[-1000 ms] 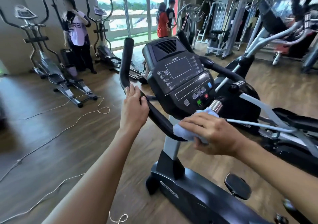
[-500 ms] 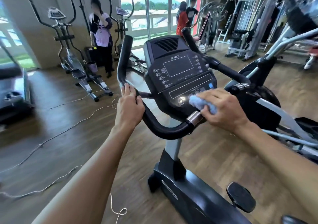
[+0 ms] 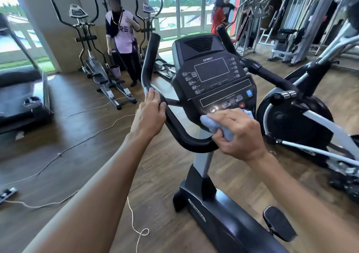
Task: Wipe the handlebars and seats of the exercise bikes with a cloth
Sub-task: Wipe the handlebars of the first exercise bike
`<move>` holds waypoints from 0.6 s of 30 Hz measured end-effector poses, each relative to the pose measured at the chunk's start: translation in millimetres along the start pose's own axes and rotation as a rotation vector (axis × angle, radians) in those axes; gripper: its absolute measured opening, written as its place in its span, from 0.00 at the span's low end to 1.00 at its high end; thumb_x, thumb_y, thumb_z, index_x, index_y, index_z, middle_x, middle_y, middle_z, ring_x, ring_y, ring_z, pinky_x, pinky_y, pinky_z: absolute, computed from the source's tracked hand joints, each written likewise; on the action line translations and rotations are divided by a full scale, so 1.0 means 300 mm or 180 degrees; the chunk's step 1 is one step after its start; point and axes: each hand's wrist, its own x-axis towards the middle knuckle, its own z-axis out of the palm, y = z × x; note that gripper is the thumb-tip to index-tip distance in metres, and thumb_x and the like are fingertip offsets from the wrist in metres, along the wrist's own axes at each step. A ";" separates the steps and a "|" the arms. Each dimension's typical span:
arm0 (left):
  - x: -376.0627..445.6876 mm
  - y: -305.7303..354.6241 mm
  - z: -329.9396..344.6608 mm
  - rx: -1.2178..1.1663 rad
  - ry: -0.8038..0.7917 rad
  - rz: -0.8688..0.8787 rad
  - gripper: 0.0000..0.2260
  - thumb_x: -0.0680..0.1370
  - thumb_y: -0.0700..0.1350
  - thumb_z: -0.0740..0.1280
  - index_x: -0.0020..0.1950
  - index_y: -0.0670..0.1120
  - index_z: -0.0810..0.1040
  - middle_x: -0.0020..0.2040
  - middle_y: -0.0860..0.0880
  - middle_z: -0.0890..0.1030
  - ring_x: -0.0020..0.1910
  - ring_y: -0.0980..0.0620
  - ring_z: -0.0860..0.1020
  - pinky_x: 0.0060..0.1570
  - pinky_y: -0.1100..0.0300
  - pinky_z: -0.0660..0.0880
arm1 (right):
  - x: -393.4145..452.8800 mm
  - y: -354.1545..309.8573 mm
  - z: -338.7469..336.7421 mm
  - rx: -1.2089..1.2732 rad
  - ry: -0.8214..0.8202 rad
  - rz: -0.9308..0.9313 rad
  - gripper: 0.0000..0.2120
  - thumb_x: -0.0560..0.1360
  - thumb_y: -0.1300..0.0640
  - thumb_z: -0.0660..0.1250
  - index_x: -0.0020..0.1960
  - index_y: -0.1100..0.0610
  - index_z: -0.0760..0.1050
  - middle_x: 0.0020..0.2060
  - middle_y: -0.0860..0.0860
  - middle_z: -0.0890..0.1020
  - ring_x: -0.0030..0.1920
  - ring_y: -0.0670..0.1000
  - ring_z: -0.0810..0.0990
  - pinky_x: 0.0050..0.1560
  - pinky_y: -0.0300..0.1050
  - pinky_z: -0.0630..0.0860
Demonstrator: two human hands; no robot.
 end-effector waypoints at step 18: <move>0.017 -0.055 0.033 -0.1100 0.0768 -0.0188 0.24 0.85 0.52 0.48 0.71 0.48 0.79 0.71 0.47 0.78 0.72 0.48 0.73 0.67 0.56 0.64 | 0.066 -0.397 0.209 -0.0495 -0.0339 0.0750 0.23 0.71 0.53 0.65 0.64 0.59 0.80 0.56 0.53 0.83 0.56 0.57 0.80 0.57 0.53 0.78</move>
